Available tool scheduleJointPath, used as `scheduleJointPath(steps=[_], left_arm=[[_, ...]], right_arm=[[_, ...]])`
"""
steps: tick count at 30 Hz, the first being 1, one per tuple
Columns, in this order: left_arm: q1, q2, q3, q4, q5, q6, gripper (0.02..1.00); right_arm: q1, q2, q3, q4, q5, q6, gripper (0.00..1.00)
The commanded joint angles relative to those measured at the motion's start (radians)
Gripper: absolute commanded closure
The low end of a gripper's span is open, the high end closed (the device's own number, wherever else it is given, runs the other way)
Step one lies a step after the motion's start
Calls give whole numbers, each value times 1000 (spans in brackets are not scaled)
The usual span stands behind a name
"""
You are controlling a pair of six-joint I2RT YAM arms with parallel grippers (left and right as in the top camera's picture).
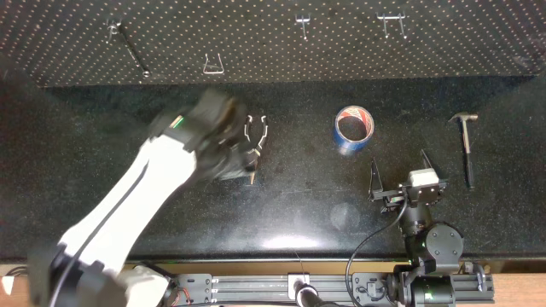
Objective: Place Tools Onto Pegboard
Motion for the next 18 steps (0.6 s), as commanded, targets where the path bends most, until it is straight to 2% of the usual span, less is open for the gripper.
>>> scheduleJointPath(steps=[1, 4, 6, 9, 14, 18], left_arm=[[-25, 432, 692, -286, -71, 172, 23], [-25, 557, 753, -300, -67, 141, 23], [-23, 626, 748, -307, -55, 172, 23], [-11, 665, 748, -313, -55, 251, 20], [47, 672, 683, -292, -24, 229, 23], [-10, 672, 650, -193, -28, 250, 23]], right_arm=[[6, -7, -6, 0, 0, 8, 25], [6, -7, -6, 0, 0, 8, 25], [6, -7, -6, 0, 0, 8, 27], [6, -7, -6, 0, 0, 8, 25], [6, -7, -6, 0, 0, 8, 25], [6, -7, -6, 0, 0, 8, 25]])
